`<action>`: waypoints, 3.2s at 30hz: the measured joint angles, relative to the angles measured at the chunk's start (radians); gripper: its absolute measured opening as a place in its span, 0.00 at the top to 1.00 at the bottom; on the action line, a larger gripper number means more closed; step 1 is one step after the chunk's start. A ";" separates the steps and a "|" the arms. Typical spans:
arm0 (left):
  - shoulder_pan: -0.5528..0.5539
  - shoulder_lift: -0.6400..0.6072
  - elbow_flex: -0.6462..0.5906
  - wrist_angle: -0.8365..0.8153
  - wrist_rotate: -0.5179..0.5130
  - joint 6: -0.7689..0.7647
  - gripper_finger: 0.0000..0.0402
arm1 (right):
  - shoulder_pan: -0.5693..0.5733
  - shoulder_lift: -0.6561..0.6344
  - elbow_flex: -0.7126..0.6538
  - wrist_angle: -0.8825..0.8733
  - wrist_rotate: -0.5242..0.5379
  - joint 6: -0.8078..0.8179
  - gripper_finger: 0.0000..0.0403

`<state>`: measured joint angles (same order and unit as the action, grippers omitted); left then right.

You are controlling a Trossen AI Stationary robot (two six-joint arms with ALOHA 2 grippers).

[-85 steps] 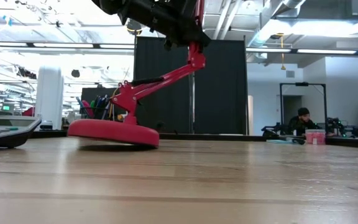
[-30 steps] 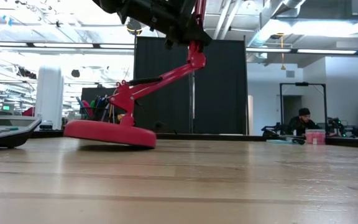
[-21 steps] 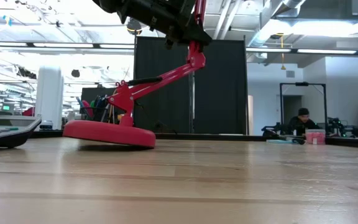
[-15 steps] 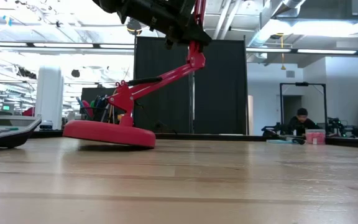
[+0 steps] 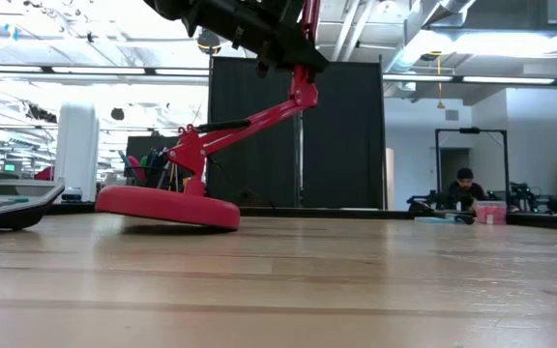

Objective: Screw lightbulb
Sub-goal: Insert the white lightbulb into the red desk lamp

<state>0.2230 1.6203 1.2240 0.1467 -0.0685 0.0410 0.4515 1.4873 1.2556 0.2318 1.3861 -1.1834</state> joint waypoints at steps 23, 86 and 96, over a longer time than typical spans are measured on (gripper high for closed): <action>0.000 0.000 0.000 0.001 0.005 0.008 0.85 | -0.089 0.004 0.035 -0.062 -0.049 -0.112 0.04; -0.002 0.002 0.000 -0.028 -0.010 -0.001 0.85 | -0.111 0.025 0.070 -0.048 -0.024 0.780 0.30; -0.002 0.002 0.000 -0.024 -0.003 0.008 0.85 | -0.112 0.025 0.070 -0.053 -0.020 1.040 0.30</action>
<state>0.2207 1.6222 1.2240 0.1223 -0.0716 0.0489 0.3397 1.5120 1.3258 0.1787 1.3663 -0.1429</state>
